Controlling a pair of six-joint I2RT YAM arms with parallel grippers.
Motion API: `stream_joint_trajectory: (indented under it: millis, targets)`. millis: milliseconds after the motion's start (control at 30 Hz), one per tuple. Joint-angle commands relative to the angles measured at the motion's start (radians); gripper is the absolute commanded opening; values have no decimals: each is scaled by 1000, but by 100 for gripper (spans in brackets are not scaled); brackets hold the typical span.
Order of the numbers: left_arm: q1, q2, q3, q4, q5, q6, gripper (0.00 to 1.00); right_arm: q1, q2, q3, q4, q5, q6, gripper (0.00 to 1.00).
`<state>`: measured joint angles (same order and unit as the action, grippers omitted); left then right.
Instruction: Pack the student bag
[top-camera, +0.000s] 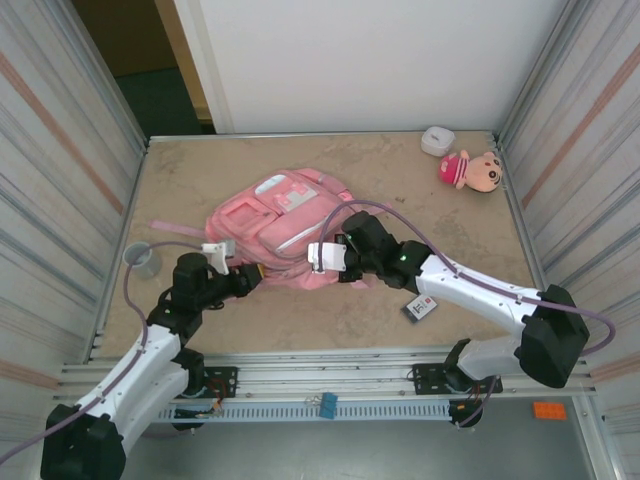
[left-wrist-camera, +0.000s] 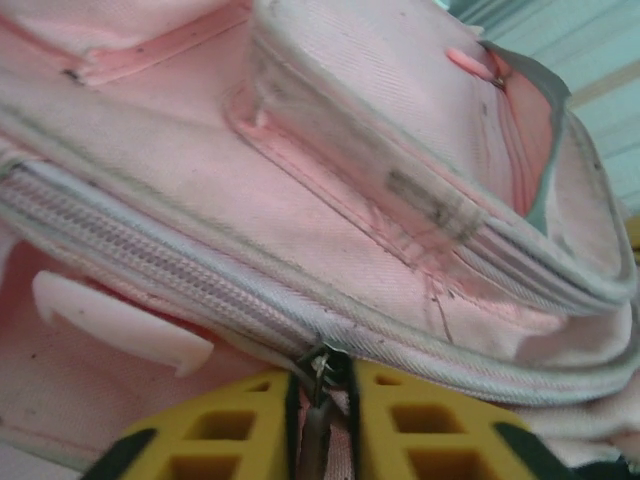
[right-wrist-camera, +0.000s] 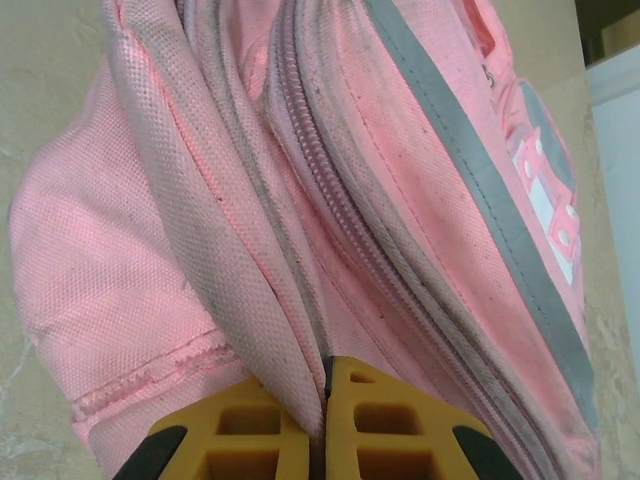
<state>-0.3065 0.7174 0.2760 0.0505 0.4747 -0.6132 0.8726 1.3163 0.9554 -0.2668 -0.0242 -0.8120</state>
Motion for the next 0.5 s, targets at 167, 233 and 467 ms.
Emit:
stream_joint_trajectory:
  millis: [167,233,467]
  targets:
    - [7,-76,23,-22,98,43,3,-20,45,108,87,87,167,0]
    - [6,-91,35,-23,130,45,2,-17,69,122,80,101,190,0]
    - [-70,-5,176,-72,192,117,2,8,122,145,95,117,223,0]
